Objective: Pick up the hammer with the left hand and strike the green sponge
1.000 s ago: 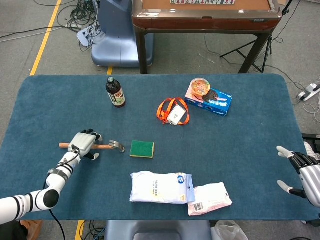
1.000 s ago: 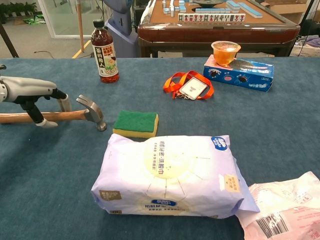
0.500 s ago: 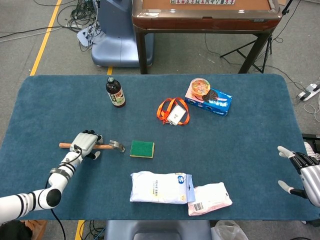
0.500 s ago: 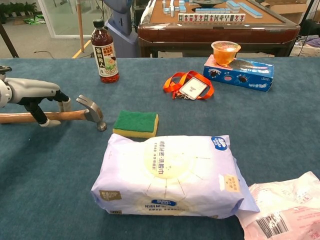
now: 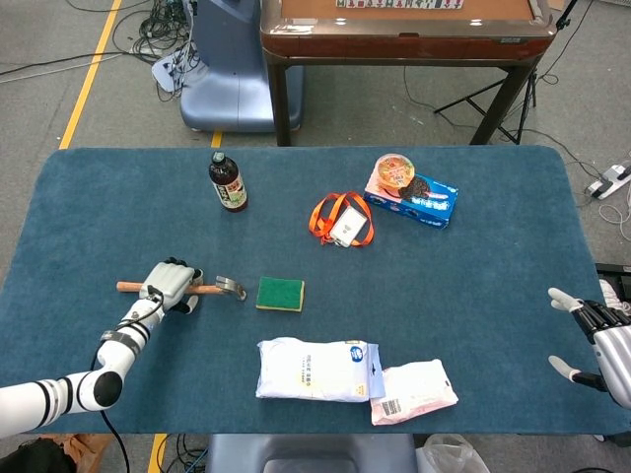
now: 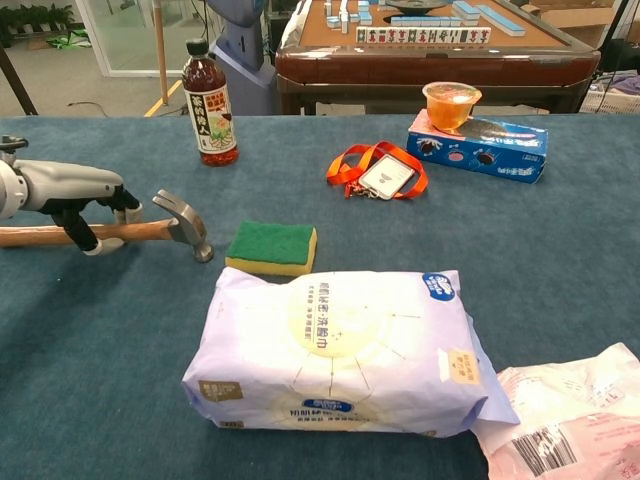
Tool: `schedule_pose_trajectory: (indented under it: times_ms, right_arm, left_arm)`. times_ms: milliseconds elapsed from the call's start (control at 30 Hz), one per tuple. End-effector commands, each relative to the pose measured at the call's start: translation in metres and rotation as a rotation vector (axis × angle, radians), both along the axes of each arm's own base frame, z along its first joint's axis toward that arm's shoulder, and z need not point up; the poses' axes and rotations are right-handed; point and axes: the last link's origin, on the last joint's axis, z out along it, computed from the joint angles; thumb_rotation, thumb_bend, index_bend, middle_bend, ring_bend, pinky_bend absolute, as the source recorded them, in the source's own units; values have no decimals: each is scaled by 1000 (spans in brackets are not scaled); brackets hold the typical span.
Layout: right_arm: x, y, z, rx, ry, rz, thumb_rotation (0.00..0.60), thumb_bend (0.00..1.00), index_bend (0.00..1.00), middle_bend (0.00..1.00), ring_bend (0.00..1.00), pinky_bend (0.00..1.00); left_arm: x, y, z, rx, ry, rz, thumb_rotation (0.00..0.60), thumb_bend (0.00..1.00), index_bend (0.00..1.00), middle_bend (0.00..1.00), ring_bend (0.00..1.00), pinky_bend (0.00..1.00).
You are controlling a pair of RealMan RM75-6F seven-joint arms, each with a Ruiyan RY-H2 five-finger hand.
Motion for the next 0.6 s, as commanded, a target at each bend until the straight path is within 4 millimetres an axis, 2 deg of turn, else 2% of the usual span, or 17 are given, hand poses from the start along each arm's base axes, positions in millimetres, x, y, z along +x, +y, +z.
schedule_pose_trajectory:
  times_ms: [33, 600]
  right_arm:
    - [0, 0, 0, 0, 0, -1, 600, 127, 169, 300, 262, 379]
    - [1, 1, 0, -2, 0, -6, 600, 127, 169, 300, 262, 380]
  left_arm:
    - [0, 0, -1, -1, 0, 0, 600, 433, 397, 389, 186, 100]
    - [-3, 3, -4, 12, -7, -5, 600, 471, 481, 488, 271, 101]
